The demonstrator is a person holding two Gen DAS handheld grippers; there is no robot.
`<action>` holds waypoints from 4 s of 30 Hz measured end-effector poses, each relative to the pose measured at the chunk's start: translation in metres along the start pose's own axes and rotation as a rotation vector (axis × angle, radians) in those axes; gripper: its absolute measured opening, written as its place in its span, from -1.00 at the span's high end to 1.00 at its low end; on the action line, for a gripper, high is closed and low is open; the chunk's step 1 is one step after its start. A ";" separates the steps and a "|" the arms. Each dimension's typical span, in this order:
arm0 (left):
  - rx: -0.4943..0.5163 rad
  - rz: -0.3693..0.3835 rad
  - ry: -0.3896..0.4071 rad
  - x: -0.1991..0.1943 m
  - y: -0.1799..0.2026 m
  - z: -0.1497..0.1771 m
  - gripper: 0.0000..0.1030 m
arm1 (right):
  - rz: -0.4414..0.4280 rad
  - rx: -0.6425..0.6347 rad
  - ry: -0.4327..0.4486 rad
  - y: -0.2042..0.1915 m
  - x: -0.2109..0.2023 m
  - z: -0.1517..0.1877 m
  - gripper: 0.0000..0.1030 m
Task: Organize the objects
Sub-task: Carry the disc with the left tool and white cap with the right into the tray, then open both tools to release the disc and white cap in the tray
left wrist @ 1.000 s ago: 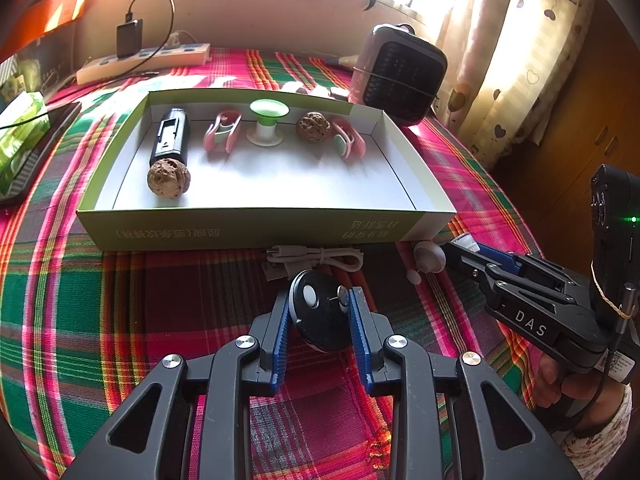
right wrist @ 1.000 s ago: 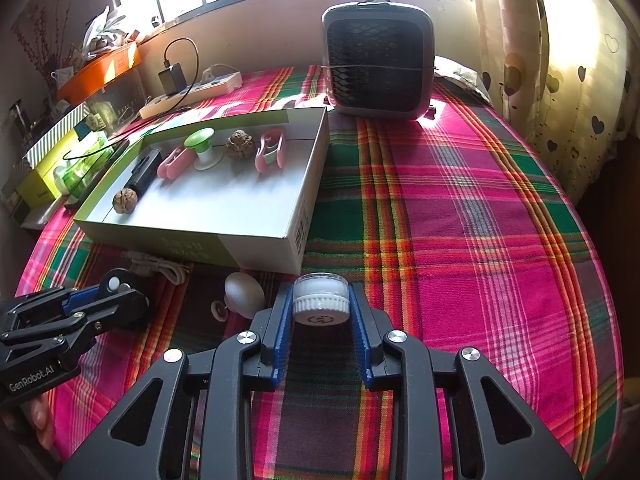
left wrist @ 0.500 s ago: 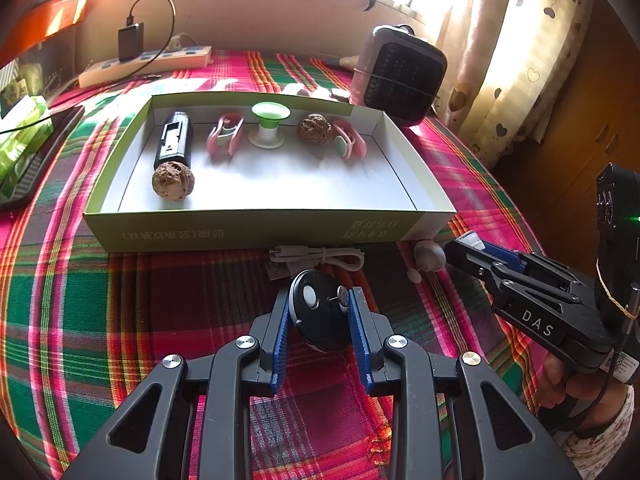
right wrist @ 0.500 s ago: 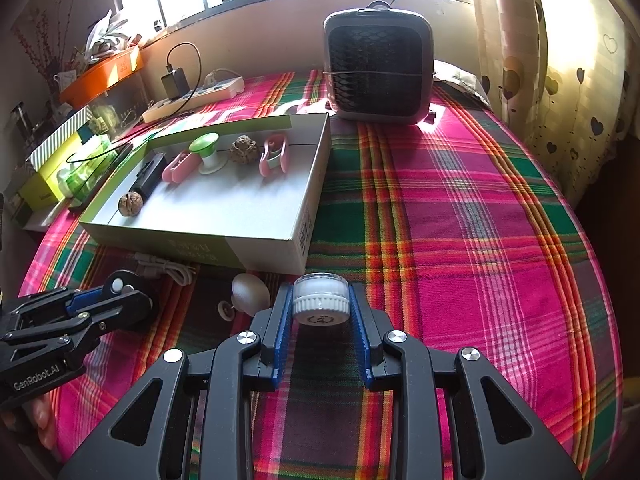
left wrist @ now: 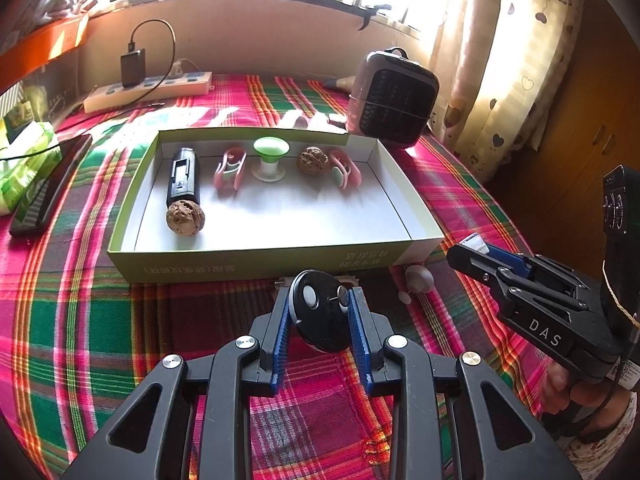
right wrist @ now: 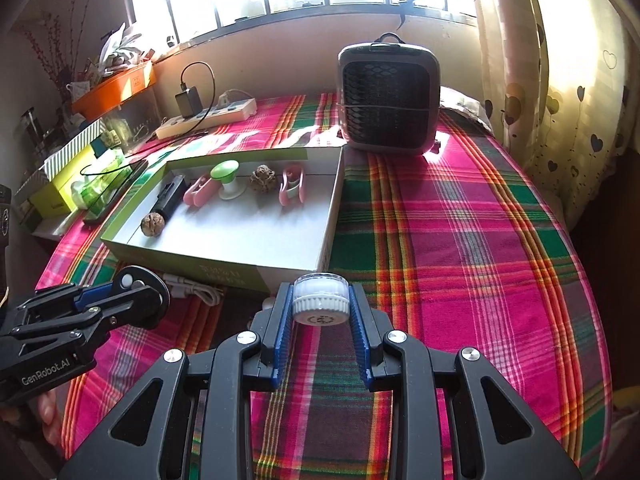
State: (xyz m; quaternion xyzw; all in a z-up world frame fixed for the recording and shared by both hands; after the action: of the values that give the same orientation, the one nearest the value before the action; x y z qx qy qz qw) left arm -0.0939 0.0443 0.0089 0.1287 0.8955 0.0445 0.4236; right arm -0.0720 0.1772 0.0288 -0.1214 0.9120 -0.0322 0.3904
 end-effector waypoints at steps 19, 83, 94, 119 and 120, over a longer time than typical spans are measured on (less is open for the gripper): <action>-0.001 -0.024 0.028 0.003 -0.016 -0.029 0.50 | -0.039 -0.051 0.034 -0.025 0.007 -0.031 0.44; 0.025 -0.132 -0.030 0.072 -0.059 -0.069 0.50 | -0.100 -0.118 -0.127 -0.049 0.122 -0.077 0.44; 0.023 -0.138 -0.028 0.072 -0.059 -0.069 0.49 | -0.095 -0.117 -0.134 -0.049 0.127 -0.077 0.44; 0.030 -0.151 -0.032 0.072 -0.057 -0.068 0.43 | -0.086 -0.106 -0.143 -0.050 0.125 -0.076 0.28; 0.030 -0.151 -0.032 0.071 -0.057 -0.068 0.43 | -0.086 -0.106 -0.143 -0.050 0.125 -0.076 0.28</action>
State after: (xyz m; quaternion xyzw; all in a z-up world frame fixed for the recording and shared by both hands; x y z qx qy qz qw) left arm -0.2009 0.0102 -0.0120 0.0679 0.8963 -0.0030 0.4382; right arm -0.2002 0.0951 0.0012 -0.1828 0.8763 0.0081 0.4457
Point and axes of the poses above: each gripper's, at about its wrist camera, not at the fingertips, and x roughly the way its jaws point, y to its right, z to its underside, the point moved 3 cm from there along x, roughly the way its jaws point, and after that the axes turned 4 degrees about -z, right-handed, at the moved point
